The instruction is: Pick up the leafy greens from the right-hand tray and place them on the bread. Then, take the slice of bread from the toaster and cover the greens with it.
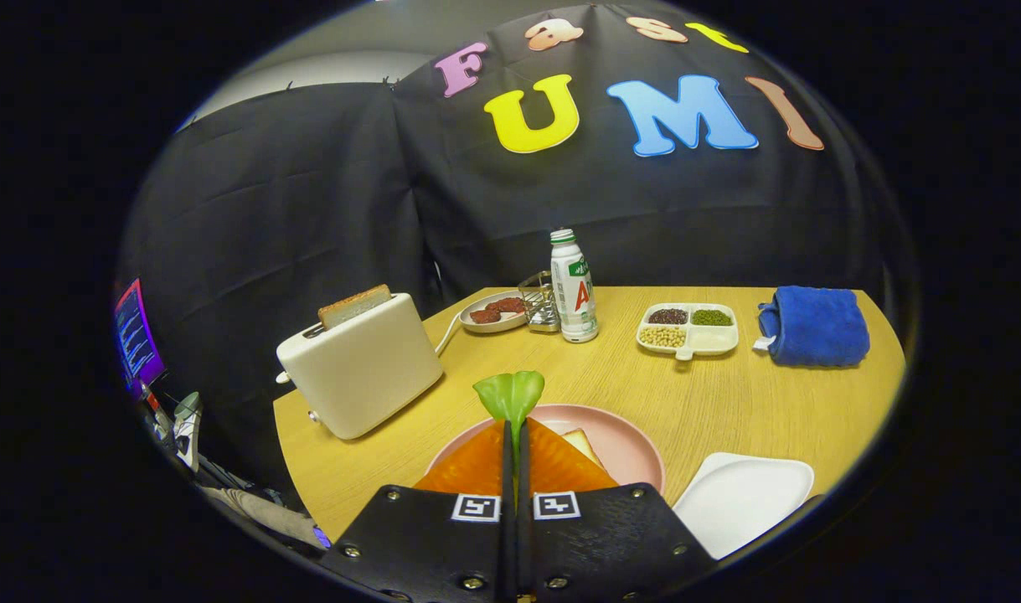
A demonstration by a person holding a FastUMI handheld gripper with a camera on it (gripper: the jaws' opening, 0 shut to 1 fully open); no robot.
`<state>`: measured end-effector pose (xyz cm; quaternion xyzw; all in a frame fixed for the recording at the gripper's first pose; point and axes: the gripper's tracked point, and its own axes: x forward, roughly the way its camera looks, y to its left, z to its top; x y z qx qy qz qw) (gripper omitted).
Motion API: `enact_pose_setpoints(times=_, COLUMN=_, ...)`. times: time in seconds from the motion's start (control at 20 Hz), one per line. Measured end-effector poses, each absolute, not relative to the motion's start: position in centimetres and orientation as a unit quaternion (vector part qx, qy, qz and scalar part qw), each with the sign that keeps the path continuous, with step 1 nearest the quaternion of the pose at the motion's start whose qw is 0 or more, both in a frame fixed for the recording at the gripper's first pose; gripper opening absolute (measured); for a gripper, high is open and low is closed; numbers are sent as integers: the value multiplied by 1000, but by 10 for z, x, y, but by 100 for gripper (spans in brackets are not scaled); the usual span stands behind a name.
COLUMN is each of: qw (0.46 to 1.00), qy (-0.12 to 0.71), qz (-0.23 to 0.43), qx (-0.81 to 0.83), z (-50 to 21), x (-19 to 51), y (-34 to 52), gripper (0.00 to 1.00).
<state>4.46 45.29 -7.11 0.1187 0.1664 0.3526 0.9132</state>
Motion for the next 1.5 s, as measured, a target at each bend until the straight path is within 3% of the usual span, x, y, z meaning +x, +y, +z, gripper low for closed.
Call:
enact_pose_setpoints(times=0.2, qw=922, qy=175, qz=332, qx=93, z=-94, x=58, y=457, gripper=0)
enact_pose_setpoints(times=0.3, qw=929, qy=167, qz=322, qx=75, z=-94, x=61, y=451, gripper=10)
enact_pose_setpoints(times=0.35, qw=930, qy=162, qz=323, qx=72, z=-94, x=61, y=454, gripper=23)
enact_pose_setpoints(times=0.45, qw=935, qy=148, qz=317, qx=64, z=-87, x=61, y=451, gripper=81)
enact_pose_setpoints(times=0.5, qw=938, qy=139, qz=312, qx=59, z=-83, x=61, y=448, gripper=90)
enact_pose_setpoints(times=0.65, qw=950, qy=112, qz=289, qx=41, z=-72, x=62, y=436, gripper=96)
enact_pose_setpoints(times=1.0, qw=964, qy=52, qz=260, qx=2, z=-27, x=33, y=425, gripper=96)
enact_pose_setpoints(times=1.5, qw=933, qy=-5, qz=360, qx=24, z=54, x=-26, y=505, gripper=96)
